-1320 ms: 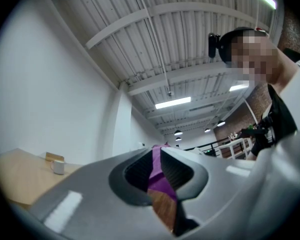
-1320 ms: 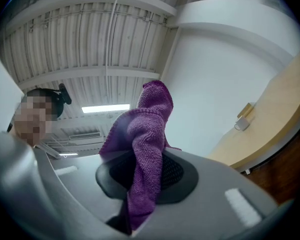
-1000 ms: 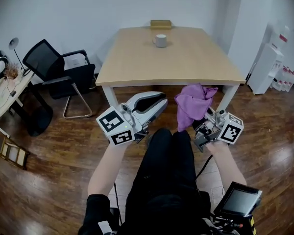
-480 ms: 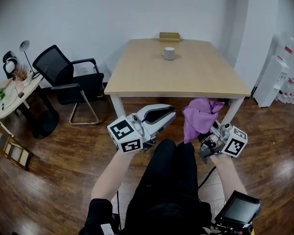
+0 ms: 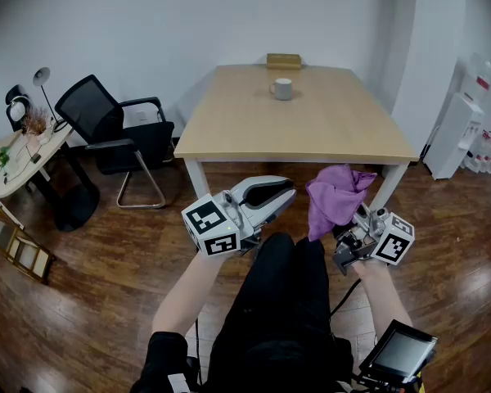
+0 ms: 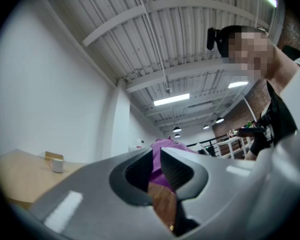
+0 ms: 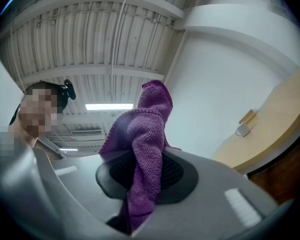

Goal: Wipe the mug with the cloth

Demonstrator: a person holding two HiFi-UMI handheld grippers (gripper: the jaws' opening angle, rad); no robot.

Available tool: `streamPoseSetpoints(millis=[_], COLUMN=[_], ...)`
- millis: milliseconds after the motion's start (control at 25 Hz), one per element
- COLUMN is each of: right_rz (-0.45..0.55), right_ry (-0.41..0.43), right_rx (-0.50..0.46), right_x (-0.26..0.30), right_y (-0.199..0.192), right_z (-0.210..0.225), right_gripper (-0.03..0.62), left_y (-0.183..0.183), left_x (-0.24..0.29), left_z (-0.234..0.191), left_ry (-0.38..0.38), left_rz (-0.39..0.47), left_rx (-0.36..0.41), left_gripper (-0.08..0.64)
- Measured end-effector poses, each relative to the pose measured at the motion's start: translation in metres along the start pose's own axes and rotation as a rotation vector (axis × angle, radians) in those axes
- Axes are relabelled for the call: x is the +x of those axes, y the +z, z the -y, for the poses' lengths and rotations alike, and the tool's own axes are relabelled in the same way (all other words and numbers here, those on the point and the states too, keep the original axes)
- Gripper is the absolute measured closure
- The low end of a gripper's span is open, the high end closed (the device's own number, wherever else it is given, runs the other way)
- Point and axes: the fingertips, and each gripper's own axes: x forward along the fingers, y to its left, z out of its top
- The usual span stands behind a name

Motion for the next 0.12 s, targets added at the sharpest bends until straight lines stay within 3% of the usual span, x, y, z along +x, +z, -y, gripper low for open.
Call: streamPoseSetpoints(millis=[120], right_rz=[0.001], right_ry=[-0.001], right_rx=[0.001], right_x=[-0.0010], right_y=[-0.0001], right_z=[0.0001], right_gripper=[0.528], left_y=[-0.0011], left_x=[0.0011], left_z=[0.0007], left_ry=[-0.002], left_rz=[-0.001], left_rx=[-0.002], left_gripper=[0.506])
